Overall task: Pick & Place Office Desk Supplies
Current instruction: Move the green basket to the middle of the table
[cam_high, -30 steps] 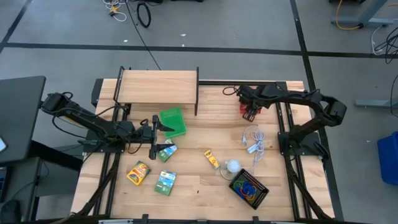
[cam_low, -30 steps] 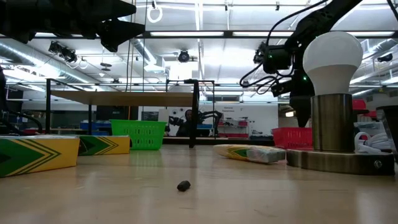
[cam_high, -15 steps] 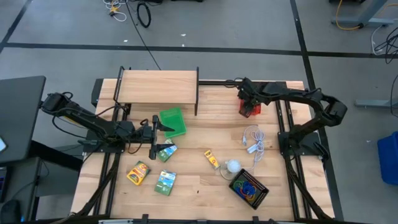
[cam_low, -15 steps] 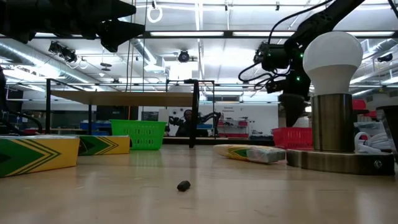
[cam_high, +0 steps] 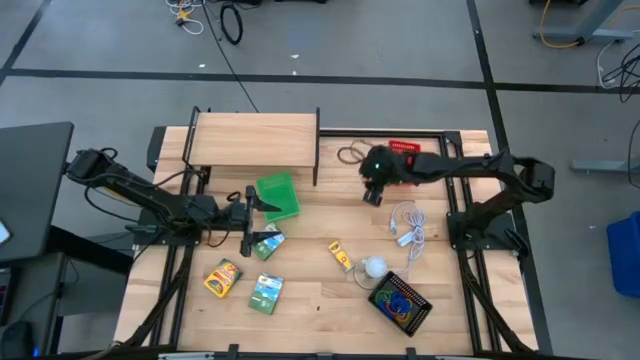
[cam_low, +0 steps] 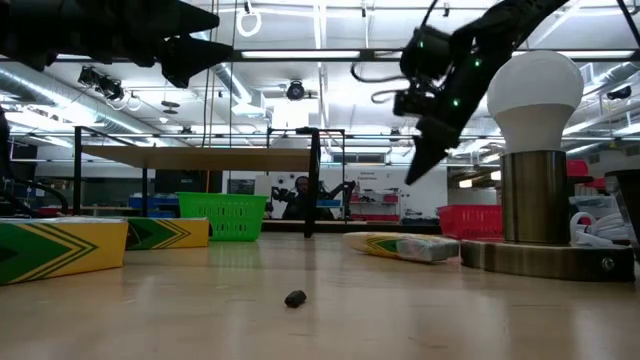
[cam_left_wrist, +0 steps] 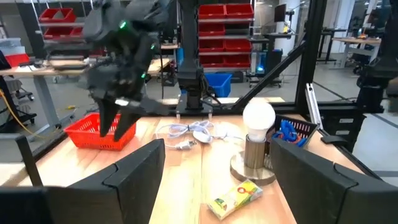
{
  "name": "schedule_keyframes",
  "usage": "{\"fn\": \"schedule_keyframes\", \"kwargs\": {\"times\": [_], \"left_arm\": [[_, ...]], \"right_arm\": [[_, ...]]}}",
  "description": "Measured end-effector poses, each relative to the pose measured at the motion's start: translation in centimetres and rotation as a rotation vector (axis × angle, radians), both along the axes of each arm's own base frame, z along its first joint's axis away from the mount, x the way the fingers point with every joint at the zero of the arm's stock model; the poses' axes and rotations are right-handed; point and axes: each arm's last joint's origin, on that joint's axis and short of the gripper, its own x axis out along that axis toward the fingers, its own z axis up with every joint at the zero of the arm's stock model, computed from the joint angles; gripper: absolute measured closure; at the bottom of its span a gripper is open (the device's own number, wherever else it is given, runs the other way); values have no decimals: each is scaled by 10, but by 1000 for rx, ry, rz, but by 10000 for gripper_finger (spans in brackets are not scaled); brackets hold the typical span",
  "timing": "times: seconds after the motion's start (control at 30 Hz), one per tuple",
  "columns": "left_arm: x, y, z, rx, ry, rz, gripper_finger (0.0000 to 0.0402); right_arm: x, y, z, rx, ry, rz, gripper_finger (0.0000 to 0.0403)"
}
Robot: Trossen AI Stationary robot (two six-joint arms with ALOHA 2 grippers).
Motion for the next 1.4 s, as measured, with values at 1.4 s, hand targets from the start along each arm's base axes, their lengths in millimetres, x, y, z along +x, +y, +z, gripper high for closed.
{"fn": "schedule_keyframes", "kwargs": {"times": [1.4], "left_arm": [[4,-2,-28,-58,176,261,109]], "right_arm": [[190,104,-15,-247,-79,709,181]]}}
